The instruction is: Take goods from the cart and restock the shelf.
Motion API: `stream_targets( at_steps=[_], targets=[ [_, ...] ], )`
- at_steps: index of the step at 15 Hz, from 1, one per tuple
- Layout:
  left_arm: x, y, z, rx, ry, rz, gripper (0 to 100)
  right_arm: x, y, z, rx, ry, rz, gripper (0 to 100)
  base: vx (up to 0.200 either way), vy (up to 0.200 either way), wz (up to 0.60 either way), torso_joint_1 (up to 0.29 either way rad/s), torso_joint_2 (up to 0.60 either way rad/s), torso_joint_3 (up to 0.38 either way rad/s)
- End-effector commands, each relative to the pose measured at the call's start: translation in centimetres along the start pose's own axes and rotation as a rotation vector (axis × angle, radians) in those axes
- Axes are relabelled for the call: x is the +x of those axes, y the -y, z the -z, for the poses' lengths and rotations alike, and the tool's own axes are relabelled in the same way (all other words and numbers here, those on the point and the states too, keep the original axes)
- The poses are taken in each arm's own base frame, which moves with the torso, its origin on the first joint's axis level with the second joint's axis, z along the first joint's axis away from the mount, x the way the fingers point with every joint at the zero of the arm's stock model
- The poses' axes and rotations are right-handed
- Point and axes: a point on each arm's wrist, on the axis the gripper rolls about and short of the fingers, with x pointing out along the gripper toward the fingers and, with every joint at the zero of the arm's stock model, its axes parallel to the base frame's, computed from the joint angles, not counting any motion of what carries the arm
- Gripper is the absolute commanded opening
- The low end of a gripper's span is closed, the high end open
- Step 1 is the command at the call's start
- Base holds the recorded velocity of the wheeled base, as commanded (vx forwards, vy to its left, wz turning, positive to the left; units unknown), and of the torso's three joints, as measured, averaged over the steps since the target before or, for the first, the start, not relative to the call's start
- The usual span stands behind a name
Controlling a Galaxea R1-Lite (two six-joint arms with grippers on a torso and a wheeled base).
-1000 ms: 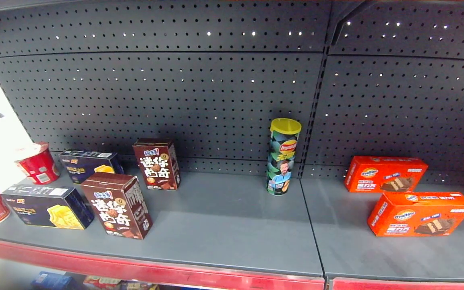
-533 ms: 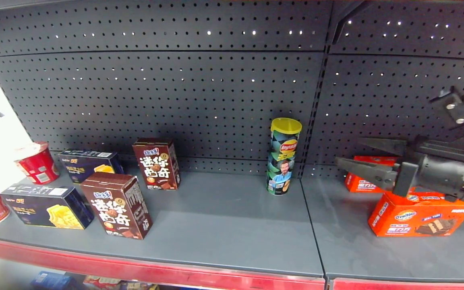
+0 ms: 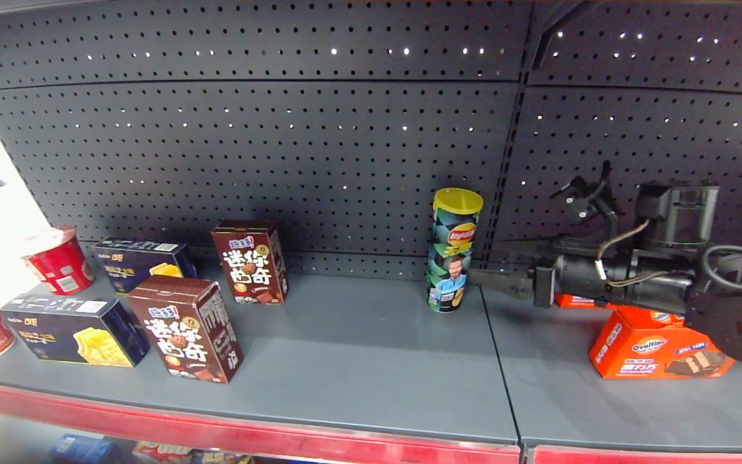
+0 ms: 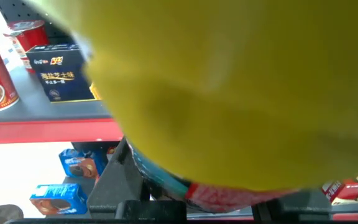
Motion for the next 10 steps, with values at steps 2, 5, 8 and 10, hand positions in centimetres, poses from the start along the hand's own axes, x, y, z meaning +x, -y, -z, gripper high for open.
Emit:
stream_targets(
  at_steps=[2, 5, 8, 10],
  targets=[
    [0.0, 0.0, 0.1, 0.000, 0.000, 0.000, 0, 3.3, 1.8, 2.0, 0.018, -0.034, -0.010, 100, 0.000, 0.000, 0.00, 0.000, 0.00, 0.000],
    [0.0, 0.0, 0.0, 0.000, 0.003, 0.002, 0, 5.2, 2.9, 2.5, 0.021, -0.036, -0.015, 100, 0.000, 0.000, 0.00, 0.000, 0.00, 0.000],
    [0.0, 0.0, 0.0, 0.000, 0.003, 0.002, 0, 5.6, 3.4, 3.1, 0.027, -0.046, -0.008, 100, 0.000, 0.000, 0.00, 0.000, 0.00, 0.000],
    [0.0, 0.0, 0.1, -0.002, -0.003, 0.002, 0, 5.9, 3.6, 3.4, 0.031, -0.051, -0.008, 100, 0.000, 0.000, 0.00, 0.000, 0.00, 0.000]
  ],
)
